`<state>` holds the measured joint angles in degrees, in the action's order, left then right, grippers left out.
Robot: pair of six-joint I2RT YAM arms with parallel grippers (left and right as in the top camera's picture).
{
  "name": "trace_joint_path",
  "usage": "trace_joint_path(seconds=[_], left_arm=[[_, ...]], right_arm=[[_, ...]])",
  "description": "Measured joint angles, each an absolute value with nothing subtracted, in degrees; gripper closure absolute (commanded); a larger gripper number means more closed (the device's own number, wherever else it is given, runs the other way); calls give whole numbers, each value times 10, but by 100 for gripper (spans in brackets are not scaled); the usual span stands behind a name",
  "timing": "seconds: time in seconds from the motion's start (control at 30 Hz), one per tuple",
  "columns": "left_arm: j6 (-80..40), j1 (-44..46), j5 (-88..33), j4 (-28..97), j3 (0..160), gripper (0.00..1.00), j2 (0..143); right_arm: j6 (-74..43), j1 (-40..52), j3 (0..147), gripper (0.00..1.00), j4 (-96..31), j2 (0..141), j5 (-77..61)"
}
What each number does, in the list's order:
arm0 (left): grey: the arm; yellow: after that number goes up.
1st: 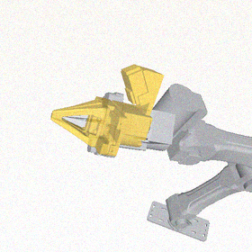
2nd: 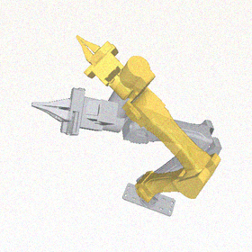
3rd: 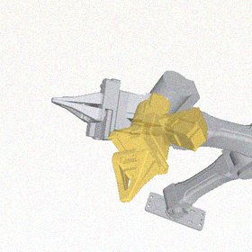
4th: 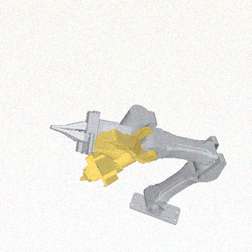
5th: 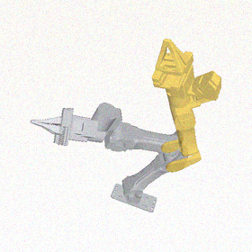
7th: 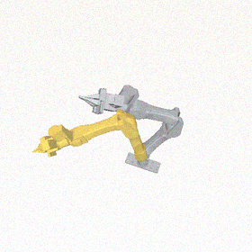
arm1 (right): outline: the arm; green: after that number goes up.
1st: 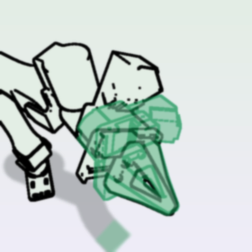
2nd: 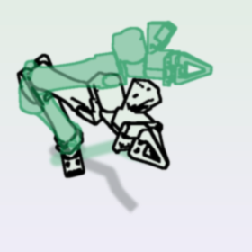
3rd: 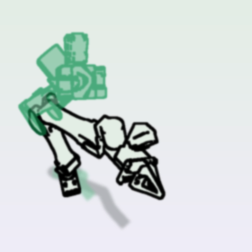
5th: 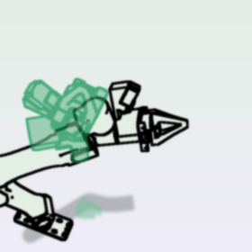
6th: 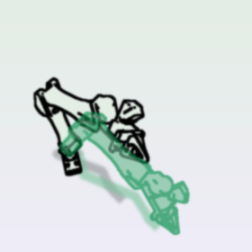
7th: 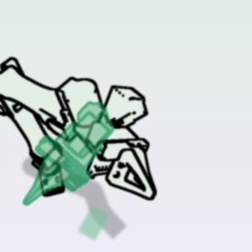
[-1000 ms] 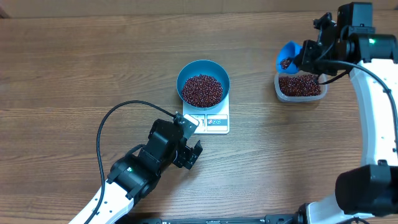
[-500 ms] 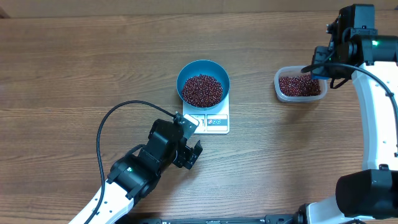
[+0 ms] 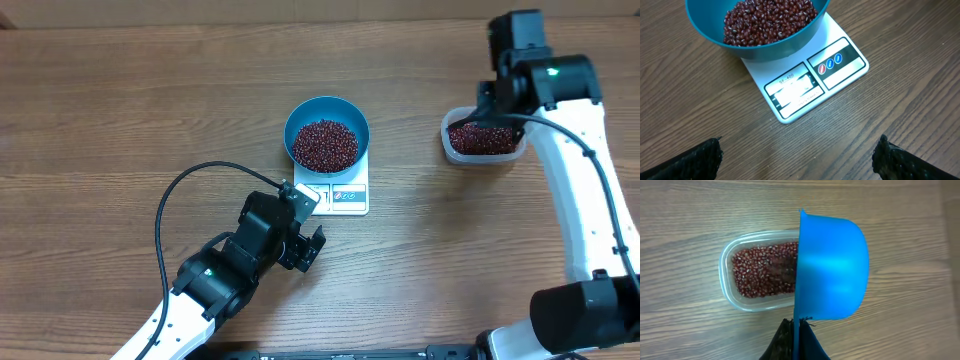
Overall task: Scoop item into bowl and weigh 150g on scale
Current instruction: 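Move the blue scoop right to the bean tub and dip into beans, then carry the filled scoop over the teal bowl and tip beans in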
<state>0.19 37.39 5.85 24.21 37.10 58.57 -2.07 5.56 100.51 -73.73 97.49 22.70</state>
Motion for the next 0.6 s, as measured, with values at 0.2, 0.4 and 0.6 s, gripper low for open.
trace_joint_path(seconds=[0.2, 0.4, 0.6], left_arm=[[2, 374, 58, 242, 371, 0, 586], [2, 374, 58, 242, 371, 0, 586], [2, 374, 58, 242, 371, 0, 586]], right_arm=[[-39, 73, 1005, 96, -742, 975, 296], [-60, 72, 1005, 96, -716, 975, 192], [7, 75, 1005, 96, -649, 975, -125]])
